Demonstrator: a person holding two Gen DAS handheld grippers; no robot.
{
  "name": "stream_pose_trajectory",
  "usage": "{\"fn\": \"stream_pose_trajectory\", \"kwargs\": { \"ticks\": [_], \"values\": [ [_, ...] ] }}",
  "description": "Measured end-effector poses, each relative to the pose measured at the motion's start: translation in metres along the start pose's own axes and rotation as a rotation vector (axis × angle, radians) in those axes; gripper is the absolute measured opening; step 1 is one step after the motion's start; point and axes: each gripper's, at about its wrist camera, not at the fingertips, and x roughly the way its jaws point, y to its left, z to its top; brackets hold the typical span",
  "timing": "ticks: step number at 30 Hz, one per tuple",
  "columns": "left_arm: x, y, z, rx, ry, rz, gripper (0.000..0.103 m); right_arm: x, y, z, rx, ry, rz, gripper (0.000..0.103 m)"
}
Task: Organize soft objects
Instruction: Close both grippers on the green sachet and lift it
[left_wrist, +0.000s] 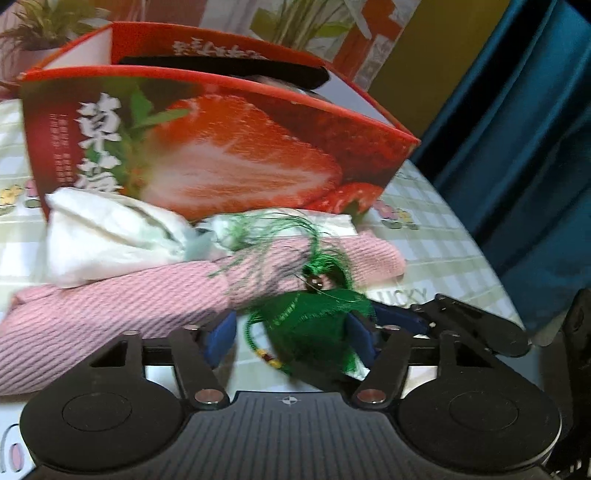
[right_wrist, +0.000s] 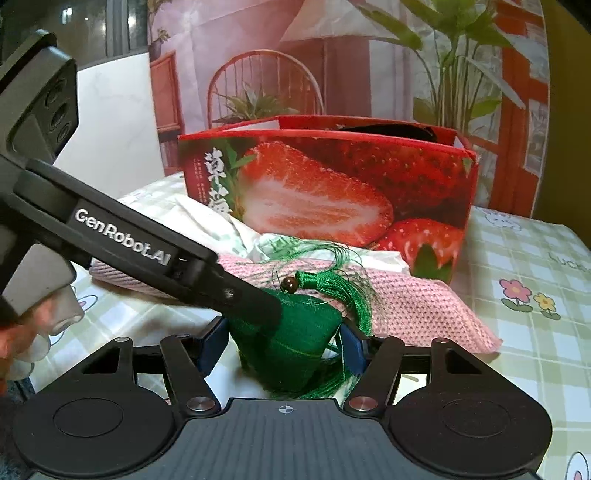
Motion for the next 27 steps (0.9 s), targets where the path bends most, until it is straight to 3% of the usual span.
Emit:
{"fn": "stream_pose_trajectory", "kwargs": {
  "ticks": [5,9,15,18,27],
  "values": [
    [0.005,-0.002,-0.002,-0.013,0.009,-0.053,0.05,0.001,-0.006,-0.001,0.026,0.017,-0.003,0.056],
    [-0.001,-0.006,-0.002,-0.004,-0.019,-0.053,0.049,-0.002,-0.005,0.0,0.024,0.007,0.003,0.053],
    [-0.03,-0.015,0.011,0.032,-0.101,-0.063,0.049,-0.019,-0.001,0.019,0.016,-0.077,0.015,0.053],
    [-0.046,-0.015,0.028,0.039,-0.132,-0.074,0.049,-0.026,0.001,0.038,0.003,-0.11,0.015,0.053],
    [-0.112,-0.018,0.102,0.079,-0.344,-0.088,0.049,-0.043,0.008,0.135,-0.114,-0.294,0.02,0.053]
  ]
}}
